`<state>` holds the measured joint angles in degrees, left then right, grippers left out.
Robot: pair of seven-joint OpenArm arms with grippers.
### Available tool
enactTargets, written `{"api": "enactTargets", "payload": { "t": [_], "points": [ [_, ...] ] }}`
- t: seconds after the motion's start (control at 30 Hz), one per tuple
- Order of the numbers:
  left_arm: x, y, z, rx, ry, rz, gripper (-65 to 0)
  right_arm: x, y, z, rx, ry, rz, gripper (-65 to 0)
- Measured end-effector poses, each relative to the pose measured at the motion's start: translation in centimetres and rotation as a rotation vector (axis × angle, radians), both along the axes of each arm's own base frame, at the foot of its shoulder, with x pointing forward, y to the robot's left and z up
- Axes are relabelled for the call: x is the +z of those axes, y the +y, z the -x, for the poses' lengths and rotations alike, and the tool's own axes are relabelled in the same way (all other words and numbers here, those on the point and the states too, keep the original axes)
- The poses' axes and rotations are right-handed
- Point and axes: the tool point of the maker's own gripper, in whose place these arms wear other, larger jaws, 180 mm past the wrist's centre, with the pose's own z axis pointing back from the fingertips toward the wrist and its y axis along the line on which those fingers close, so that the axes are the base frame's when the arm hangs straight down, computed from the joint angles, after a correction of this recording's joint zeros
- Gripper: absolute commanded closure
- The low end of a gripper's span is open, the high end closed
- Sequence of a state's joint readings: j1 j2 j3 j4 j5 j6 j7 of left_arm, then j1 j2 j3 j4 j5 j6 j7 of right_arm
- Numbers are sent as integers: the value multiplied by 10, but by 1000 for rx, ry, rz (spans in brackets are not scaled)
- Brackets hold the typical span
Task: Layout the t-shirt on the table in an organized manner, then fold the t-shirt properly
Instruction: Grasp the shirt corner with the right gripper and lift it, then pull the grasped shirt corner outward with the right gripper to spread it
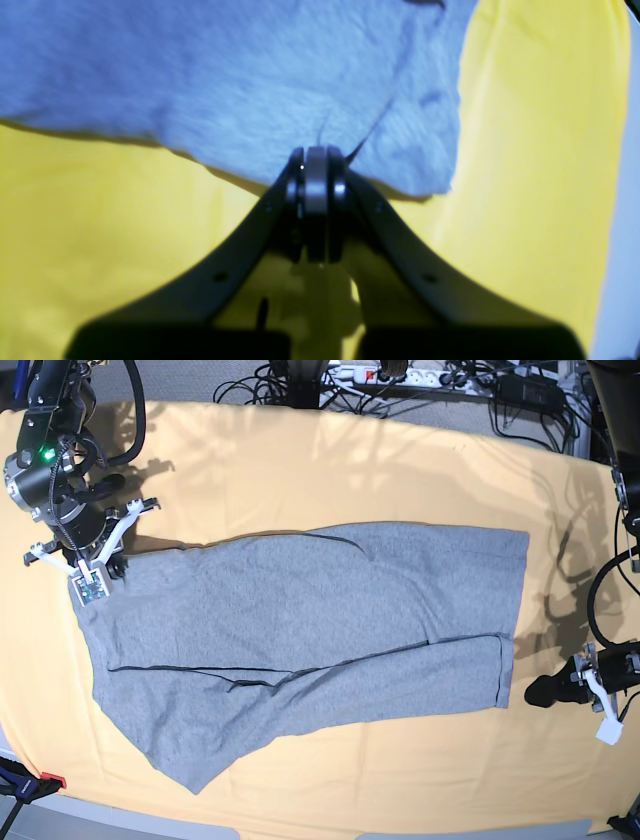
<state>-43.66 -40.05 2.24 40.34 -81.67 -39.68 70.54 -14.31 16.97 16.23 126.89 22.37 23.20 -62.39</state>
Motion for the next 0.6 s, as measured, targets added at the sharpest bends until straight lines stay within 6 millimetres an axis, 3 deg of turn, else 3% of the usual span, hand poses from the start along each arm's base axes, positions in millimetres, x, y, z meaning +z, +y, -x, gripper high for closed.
{"api": "enactTargets", "payload": {
  "t": [0.27,0.43,0.6],
  "points": [
    [0,0,0,0,0,1,0,19,54,6,271,-56,-120,0],
    [0,0,0,0,0,1,0,25,73,12,386,-74,-160,0],
    [0,0,0,0,0,1,0,33,78,9,414,-118,-173,0]
  ]
}}
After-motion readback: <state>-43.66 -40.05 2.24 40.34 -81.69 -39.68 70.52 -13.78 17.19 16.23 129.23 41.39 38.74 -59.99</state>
